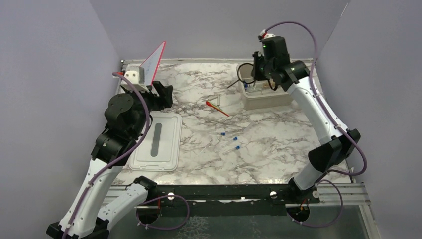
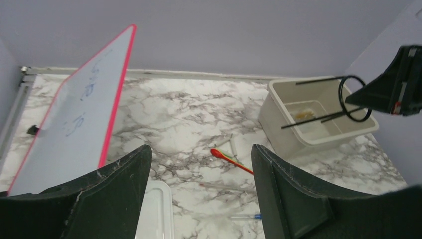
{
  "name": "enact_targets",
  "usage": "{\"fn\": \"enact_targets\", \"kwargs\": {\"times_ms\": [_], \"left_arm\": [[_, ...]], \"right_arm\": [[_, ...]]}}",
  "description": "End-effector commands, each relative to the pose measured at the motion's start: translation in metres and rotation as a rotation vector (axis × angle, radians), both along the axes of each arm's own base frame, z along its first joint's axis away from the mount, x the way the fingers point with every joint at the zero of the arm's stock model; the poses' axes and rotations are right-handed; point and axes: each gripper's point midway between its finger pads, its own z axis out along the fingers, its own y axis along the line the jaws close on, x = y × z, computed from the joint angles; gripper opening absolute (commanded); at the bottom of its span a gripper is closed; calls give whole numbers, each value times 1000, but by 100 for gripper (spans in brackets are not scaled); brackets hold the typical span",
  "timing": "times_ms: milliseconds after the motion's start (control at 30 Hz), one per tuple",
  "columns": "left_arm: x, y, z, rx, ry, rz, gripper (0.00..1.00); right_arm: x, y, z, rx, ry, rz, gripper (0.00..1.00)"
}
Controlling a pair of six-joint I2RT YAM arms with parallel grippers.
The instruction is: Organize the chemistry lab equipment
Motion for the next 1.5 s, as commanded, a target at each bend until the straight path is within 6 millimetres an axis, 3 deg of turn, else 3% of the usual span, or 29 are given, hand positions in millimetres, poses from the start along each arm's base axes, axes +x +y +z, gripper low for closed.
{"fn": "enact_targets", "kwargs": {"times_ms": [0, 167, 367, 633, 767, 1067, 1467], "left_arm": [[10, -39, -23, -51, 41, -160, 76], [20, -58, -48, -49, 102, -224, 76], [27, -75, -72, -74, 146, -281, 76], [37, -93, -111, -103, 215, -332, 76], [45, -96, -126, -104, 253, -322, 76], [52, -100, -138, -106, 283, -318, 76], [54, -99, -147, -96, 297, -305, 76]], "right_arm": [[11, -37, 31, 17, -55, 35, 1], [30, -75, 16, 18, -7, 73, 1], [52, -96, -16, -15, 76, 141, 1], [74, -102, -55, -63, 172, 133, 1], [74, -108, -77, -78, 237, 94, 1], [67, -107, -118, -79, 346, 99, 1], [65, -94, -156, -44, 444, 181, 1]]}}
